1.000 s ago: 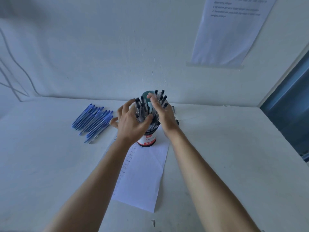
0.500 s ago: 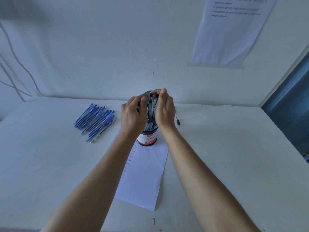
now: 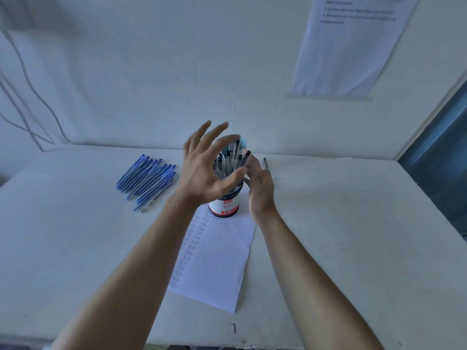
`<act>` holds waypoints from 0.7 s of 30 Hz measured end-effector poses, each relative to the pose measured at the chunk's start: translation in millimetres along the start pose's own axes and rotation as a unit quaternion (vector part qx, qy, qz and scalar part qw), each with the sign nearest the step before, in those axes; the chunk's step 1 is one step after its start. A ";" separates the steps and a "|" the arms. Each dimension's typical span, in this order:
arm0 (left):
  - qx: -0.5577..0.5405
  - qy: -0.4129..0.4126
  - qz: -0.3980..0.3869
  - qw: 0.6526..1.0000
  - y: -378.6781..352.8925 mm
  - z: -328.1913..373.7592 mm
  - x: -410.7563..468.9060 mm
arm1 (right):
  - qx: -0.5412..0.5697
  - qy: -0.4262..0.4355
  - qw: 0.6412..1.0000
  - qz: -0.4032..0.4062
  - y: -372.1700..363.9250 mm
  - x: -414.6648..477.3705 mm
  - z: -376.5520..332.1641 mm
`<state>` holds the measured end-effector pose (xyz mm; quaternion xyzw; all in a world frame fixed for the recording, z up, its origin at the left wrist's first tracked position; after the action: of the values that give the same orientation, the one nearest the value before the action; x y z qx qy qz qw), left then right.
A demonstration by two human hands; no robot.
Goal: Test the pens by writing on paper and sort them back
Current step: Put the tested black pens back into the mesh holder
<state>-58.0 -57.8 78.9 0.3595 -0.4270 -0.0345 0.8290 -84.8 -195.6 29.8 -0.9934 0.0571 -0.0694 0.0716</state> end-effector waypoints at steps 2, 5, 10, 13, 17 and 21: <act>0.066 -0.029 -0.067 0.995 -4.1 1.6 11.1 | -0.038 -0.027 0.999 -0.013 9.9 -2.3 19.3; 0.087 -0.005 -0.145 0.986 -8.8 4.4 24.2 | -0.118 -0.052 0.987 -0.096 15.5 -10.4 32.6; 0.194 0.066 -0.001 0.979 -24.2 8.2 27.6 | -0.176 -0.079 0.969 -0.154 10.8 -6.3 49.2; 0.239 0.151 0.041 0.958 -31.6 20.5 27.2 | -0.223 -0.065 0.965 -0.124 8.8 -0.4 51.2; 0.066 0.208 -0.096 0.971 -24.8 12.5 26.9 | -0.219 -0.069 0.964 -0.134 10.5 6.2 53.1; -0.112 0.141 -0.110 0.977 -1.5 -3.4 3.2 | -0.226 -0.071 0.961 -0.144 11.9 9.8 56.3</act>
<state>-53.1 -58.1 78.9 0.3102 -0.2568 -0.1219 0.9072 -68.1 -201.0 -25.8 -0.9837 -0.0780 0.0061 -0.1620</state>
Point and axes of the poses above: each hand's wrist, its own x-axis towards the middle knuckle, its own y-axis out of the back of the hand, z = x × y, the point moved 2 cm from there along x, towards the middle knuckle, and after that the axes turned 4 degrees about -z, right-handed, at the moved point
